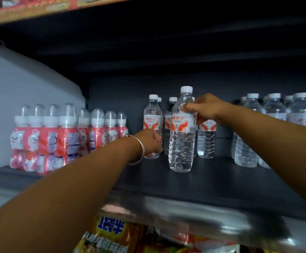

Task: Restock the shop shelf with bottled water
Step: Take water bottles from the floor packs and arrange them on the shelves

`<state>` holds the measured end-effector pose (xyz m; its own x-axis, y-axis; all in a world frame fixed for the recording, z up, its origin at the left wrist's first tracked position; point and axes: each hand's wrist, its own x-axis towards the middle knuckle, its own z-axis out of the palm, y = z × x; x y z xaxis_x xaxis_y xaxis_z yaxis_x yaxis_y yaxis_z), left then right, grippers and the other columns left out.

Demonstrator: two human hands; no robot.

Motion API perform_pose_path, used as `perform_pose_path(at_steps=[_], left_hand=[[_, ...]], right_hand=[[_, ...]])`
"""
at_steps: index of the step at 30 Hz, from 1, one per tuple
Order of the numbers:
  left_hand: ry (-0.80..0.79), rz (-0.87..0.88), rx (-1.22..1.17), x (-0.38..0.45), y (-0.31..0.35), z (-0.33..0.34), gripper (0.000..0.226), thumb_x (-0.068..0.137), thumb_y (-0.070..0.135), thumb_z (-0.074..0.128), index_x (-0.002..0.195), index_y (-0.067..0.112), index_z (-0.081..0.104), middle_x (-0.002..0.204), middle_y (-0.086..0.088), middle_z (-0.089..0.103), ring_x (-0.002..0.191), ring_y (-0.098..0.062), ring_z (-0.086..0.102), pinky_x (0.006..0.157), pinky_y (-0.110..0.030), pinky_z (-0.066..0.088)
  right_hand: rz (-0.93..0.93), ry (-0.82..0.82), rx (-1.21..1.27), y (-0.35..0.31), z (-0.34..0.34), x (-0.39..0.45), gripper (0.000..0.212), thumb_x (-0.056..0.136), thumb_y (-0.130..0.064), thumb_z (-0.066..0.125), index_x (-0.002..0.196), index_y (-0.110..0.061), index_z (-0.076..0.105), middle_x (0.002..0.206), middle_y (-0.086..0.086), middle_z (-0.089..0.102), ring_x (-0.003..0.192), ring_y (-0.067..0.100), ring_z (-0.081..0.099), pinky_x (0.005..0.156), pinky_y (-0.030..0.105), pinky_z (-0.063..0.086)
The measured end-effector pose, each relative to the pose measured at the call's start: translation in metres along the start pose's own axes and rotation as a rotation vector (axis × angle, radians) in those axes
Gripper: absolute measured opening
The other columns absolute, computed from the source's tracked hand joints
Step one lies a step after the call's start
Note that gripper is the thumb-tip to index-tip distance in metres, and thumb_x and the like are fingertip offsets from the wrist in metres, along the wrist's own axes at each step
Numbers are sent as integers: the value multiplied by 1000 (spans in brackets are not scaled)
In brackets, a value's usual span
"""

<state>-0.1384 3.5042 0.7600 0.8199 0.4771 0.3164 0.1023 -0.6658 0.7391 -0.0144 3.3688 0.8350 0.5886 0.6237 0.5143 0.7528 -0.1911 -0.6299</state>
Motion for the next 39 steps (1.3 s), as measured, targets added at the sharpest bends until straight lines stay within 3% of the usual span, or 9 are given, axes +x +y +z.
perform_pose_path(at_steps=[6,12,15,19,22,26,31,37,39], left_hand=[[-31,-47,90,28,-12,8,26,84,-3,58,67,13,47,70,-5,50,63,-15,50,63,-25,48],[-32,-58,84,55,-22,14,25,81,-8,59,68,10,47,72,-10,51,82,-28,54,88,-44,50],[-43,-49,156,61,-21,13,17,82,-3,60,76,10,51,77,-10,53,86,-26,56,86,-40,51],[-39,-67,136,70,-24,14,22,82,-4,60,68,10,49,71,-10,53,73,-26,53,68,-33,50],[-60,-68,151,74,-23,15,24,83,-3,59,68,11,47,78,-15,53,76,-30,52,74,-38,50],[-73,-50,177,74,-20,16,12,84,-1,59,81,8,51,91,-18,53,82,-29,52,83,-43,51],[-32,-7,233,74,-22,17,33,82,3,63,113,-2,52,97,-14,55,91,-28,57,91,-41,51],[-79,10,298,69,-20,15,30,85,4,60,114,-1,55,94,-10,55,87,-22,51,86,-33,49],[-82,7,324,68,-18,15,34,86,6,60,118,-3,55,100,-11,56,89,-23,54,89,-34,49]], right_hand=[[20,0,-25,8,19,29,38,83,-34,67,98,1,65,97,18,70,89,32,69,86,46,55],[48,-10,47,14,33,48,32,87,-28,65,104,-1,61,100,17,70,92,33,68,86,44,55],[63,8,72,14,38,55,27,85,-28,67,96,-6,55,101,17,69,100,39,65,89,52,52],[79,22,98,16,43,64,22,86,-25,66,78,-15,49,100,14,69,93,32,67,89,49,52],[91,14,114,16,45,69,19,87,-23,66,88,-8,54,100,15,69,90,31,68,86,47,54],[113,37,84,12,49,71,39,86,-22,66,117,-1,52,101,17,68,89,32,68,82,46,56],[128,61,9,10,55,75,43,88,-24,64,120,2,51,102,18,68,89,32,69,83,46,55],[143,77,-105,8,56,73,44,89,-31,61,121,-1,54,104,15,69,90,27,69,63,32,54],[142,77,-79,8,57,72,43,88,-32,62,118,-2,55,104,14,69,91,27,69,73,37,57]])
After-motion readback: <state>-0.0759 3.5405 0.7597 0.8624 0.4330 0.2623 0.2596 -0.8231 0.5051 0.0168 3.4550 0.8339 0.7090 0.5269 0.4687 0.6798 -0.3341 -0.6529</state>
